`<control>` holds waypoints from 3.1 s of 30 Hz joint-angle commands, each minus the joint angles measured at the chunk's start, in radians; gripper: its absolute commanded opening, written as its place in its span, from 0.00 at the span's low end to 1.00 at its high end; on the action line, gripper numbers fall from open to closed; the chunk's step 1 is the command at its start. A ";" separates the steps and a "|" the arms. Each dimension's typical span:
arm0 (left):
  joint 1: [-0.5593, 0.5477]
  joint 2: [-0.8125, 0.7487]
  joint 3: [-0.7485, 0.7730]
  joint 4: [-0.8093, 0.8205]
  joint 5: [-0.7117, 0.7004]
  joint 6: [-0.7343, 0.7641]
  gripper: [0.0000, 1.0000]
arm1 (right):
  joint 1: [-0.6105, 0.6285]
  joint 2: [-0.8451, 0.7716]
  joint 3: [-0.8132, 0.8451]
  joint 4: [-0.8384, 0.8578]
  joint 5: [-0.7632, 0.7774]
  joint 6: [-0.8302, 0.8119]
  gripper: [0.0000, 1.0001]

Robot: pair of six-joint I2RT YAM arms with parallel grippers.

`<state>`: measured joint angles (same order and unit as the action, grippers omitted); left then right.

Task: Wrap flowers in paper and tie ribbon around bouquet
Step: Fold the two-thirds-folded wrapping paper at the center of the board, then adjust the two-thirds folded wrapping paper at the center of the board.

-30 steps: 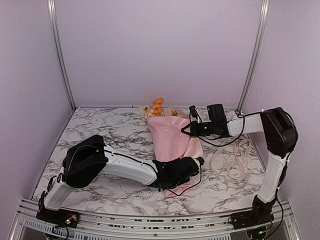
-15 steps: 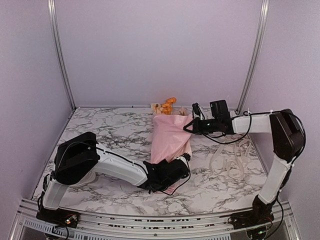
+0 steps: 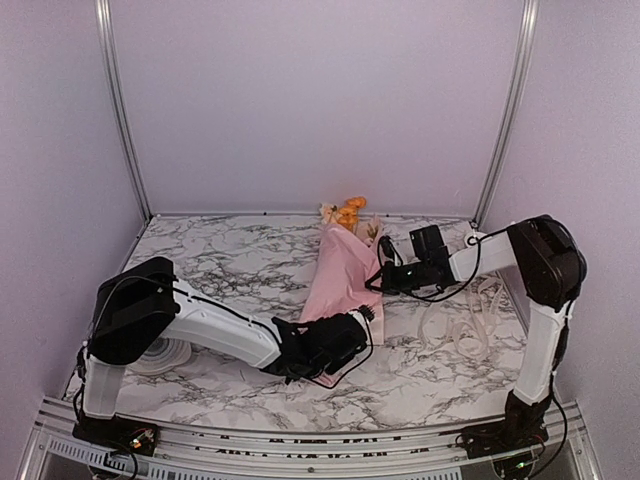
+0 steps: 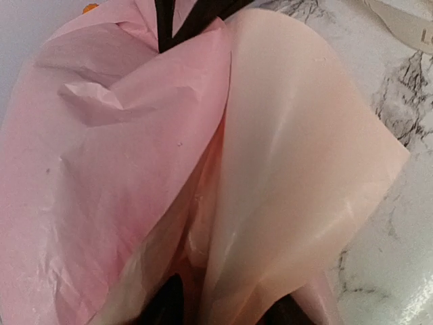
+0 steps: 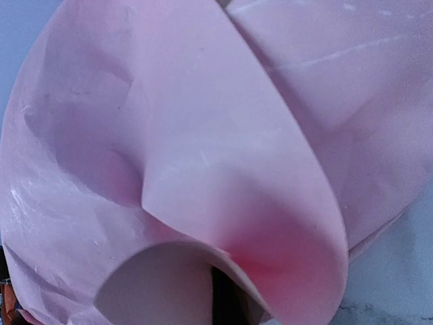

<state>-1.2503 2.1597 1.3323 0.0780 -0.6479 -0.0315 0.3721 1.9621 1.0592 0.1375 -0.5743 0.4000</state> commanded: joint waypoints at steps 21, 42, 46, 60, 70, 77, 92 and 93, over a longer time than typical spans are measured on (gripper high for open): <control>0.040 -0.227 -0.060 -0.297 0.350 0.019 0.87 | -0.008 0.045 0.016 -0.004 0.010 -0.004 0.00; 0.031 -0.086 -0.096 -0.108 0.315 0.033 0.00 | -0.003 -0.219 0.032 -0.192 -0.016 -0.079 0.47; 0.031 -0.071 -0.098 -0.092 0.342 0.023 0.00 | -0.025 -0.323 -0.033 -0.321 0.049 -0.079 0.56; 0.030 -0.071 -0.117 -0.061 0.380 0.012 0.00 | -0.009 -0.477 -0.396 -0.043 -0.230 0.001 0.53; 0.000 -0.077 -0.091 -0.116 0.325 0.076 0.00 | 0.073 -0.208 -0.238 0.197 -0.304 0.066 0.00; -0.031 -0.099 -0.034 -0.222 0.216 0.136 0.00 | 0.106 -0.044 -0.136 0.403 -0.332 0.204 0.00; -0.052 -0.019 0.058 -0.306 0.246 0.279 0.00 | 0.189 0.210 -0.011 0.555 -0.192 0.352 0.00; -0.051 -0.003 0.066 -0.308 0.251 0.289 0.00 | 0.189 0.214 -0.016 0.544 -0.194 0.344 0.00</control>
<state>-1.2861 2.0956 1.3643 -0.1783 -0.4530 0.1898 0.5541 2.1380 1.0203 0.6785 -0.8314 0.7422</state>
